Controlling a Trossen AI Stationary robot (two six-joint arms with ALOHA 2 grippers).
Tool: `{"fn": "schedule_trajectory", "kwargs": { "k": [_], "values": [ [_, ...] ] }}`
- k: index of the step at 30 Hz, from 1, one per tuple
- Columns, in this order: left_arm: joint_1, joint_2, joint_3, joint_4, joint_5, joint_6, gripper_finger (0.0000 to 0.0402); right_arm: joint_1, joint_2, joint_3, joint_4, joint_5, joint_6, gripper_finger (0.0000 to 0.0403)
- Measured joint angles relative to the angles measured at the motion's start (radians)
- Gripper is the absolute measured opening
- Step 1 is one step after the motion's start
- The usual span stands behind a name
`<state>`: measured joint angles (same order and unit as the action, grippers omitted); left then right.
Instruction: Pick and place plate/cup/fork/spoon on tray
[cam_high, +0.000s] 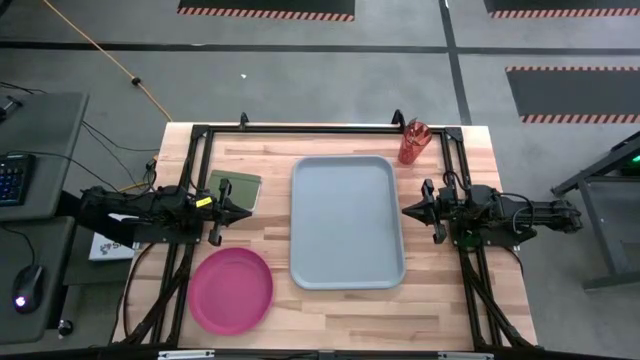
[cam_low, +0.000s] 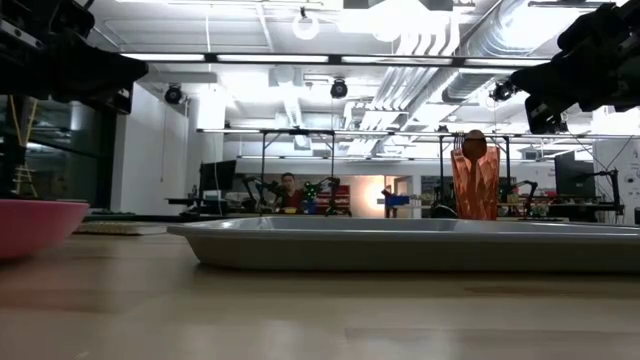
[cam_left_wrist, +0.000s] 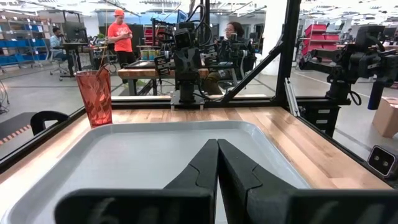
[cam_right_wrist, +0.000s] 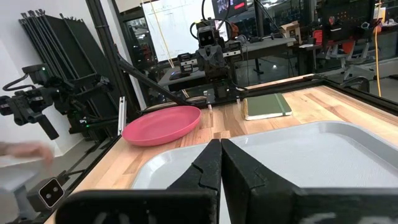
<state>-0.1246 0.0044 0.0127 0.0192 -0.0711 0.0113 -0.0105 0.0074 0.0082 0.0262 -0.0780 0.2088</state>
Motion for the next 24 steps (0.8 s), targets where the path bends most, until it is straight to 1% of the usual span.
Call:
{"fn": "schedule_trajectory", "kwargs": {
  "k": [24],
  "values": [
    [0.0, 0.0, 0.0, 0.009, -0.001, 0.0, 0.0, 0.0, 0.0, 0.0, 0.0, 0.0, 0.0, 0.0]
  ]
}}
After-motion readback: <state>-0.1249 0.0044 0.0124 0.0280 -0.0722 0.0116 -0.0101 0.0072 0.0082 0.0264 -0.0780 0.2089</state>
